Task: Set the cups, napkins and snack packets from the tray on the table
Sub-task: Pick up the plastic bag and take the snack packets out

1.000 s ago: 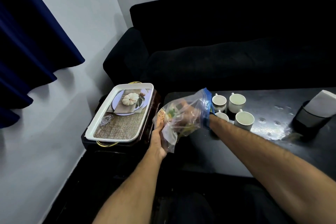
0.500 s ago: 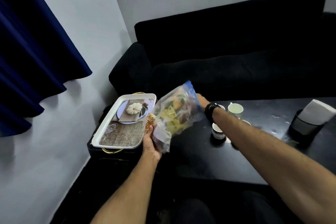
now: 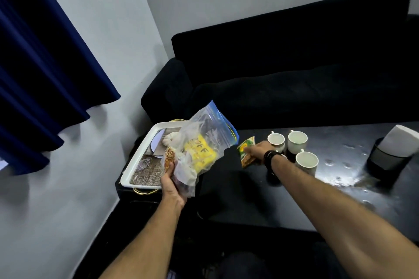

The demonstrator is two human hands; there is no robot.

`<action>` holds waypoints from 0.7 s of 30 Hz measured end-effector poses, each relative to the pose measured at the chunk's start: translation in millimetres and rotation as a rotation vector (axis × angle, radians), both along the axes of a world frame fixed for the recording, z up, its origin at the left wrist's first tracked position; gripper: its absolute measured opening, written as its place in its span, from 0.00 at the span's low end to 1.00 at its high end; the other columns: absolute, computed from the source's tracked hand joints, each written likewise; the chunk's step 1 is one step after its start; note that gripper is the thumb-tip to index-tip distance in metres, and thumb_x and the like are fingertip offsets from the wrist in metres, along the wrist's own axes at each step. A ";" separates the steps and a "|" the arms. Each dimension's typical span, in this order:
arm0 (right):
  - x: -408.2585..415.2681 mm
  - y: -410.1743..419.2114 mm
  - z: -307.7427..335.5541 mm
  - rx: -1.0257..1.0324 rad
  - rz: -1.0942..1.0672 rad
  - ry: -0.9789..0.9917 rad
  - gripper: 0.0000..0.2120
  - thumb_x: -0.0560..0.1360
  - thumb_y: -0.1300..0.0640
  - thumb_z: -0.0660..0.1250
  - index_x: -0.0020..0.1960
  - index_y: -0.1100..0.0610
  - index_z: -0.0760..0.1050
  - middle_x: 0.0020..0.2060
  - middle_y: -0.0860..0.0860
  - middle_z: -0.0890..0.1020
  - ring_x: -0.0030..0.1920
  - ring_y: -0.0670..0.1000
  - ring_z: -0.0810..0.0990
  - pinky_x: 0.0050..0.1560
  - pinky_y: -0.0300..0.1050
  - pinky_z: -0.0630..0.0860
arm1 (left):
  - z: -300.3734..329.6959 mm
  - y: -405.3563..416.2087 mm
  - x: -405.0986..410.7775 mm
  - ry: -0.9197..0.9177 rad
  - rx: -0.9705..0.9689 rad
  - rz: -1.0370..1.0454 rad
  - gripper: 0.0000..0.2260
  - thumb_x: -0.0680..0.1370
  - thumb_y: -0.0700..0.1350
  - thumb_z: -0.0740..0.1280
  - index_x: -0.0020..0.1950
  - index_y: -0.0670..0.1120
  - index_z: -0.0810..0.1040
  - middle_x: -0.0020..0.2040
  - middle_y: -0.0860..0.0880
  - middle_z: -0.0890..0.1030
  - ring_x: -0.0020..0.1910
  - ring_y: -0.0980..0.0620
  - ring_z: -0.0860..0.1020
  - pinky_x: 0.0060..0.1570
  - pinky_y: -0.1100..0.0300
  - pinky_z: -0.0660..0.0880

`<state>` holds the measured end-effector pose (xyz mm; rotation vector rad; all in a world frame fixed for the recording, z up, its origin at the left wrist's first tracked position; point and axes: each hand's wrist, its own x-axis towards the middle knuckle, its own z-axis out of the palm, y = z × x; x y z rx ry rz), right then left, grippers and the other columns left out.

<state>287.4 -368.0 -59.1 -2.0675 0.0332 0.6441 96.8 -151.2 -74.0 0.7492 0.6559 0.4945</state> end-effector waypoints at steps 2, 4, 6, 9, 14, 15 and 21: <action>-6.6 2.8 -4.4 -0.182 0.037 -0.086 0.32 0.70 0.43 0.71 0.65 0.64 0.73 0.62 0.60 0.79 0.63 0.61 0.78 0.60 0.50 0.75 | -0.9 -1.6 -0.7 0.003 0.005 -0.019 0.17 0.78 0.52 0.64 0.61 0.44 0.81 0.52 0.42 0.86 0.47 0.42 0.85 0.49 0.46 0.81; -8.2 4.4 0.1 -0.249 -0.005 -0.206 0.29 0.70 0.46 0.71 0.66 0.61 0.72 0.62 0.59 0.78 0.64 0.61 0.76 0.62 0.51 0.75 | 0.0 -3.0 -1.2 0.007 -0.001 -0.035 0.16 0.78 0.52 0.64 0.56 0.45 0.85 0.51 0.42 0.86 0.46 0.41 0.85 0.51 0.45 0.80; -3.5 7.9 12.8 -0.094 -0.132 -0.415 0.20 0.71 0.52 0.70 0.61 0.58 0.75 0.58 0.58 0.80 0.61 0.59 0.77 0.61 0.51 0.75 | 2.9 -5.6 1.4 0.022 0.005 -0.046 0.18 0.78 0.54 0.63 0.60 0.44 0.83 0.52 0.42 0.86 0.47 0.41 0.84 0.51 0.45 0.80; -1.7 8.9 52.6 0.206 -0.154 -0.674 0.05 0.71 0.54 0.72 0.47 0.52 0.81 0.42 0.48 0.82 0.44 0.46 0.81 0.47 0.38 0.76 | 7.4 -12.3 6.6 0.059 -0.005 -0.093 0.26 0.77 0.60 0.63 0.68 0.43 0.77 0.61 0.39 0.80 0.59 0.37 0.77 0.65 0.40 0.70; -7.5 13.5 87.9 0.319 0.342 -0.310 0.04 0.77 0.60 0.67 0.47 0.58 0.80 0.39 0.50 0.79 0.39 0.46 0.77 0.42 0.43 0.75 | 14.8 -23.1 10.9 0.005 0.093 -0.205 0.24 0.76 0.68 0.59 0.56 0.54 0.85 0.53 0.42 0.85 0.47 0.42 0.81 0.44 0.51 0.79; -14.1 12.8 89.7 0.377 0.404 -0.122 0.07 0.79 0.62 0.63 0.53 0.62 0.78 0.42 0.53 0.77 0.41 0.49 0.77 0.47 0.47 0.76 | 16.5 -25.9 11.7 -0.002 0.108 -0.237 0.24 0.76 0.69 0.58 0.57 0.56 0.85 0.55 0.44 0.85 0.49 0.41 0.81 0.45 0.51 0.79; -33.7 8.7 59.7 0.627 0.439 0.158 0.19 0.83 0.62 0.52 0.72 0.70 0.64 0.58 0.67 0.75 0.53 0.61 0.82 0.53 0.51 0.82 | 25.3 -32.8 11.2 0.084 0.087 -0.288 0.29 0.75 0.71 0.58 0.52 0.50 0.87 0.51 0.41 0.86 0.41 0.43 0.85 0.38 0.53 0.81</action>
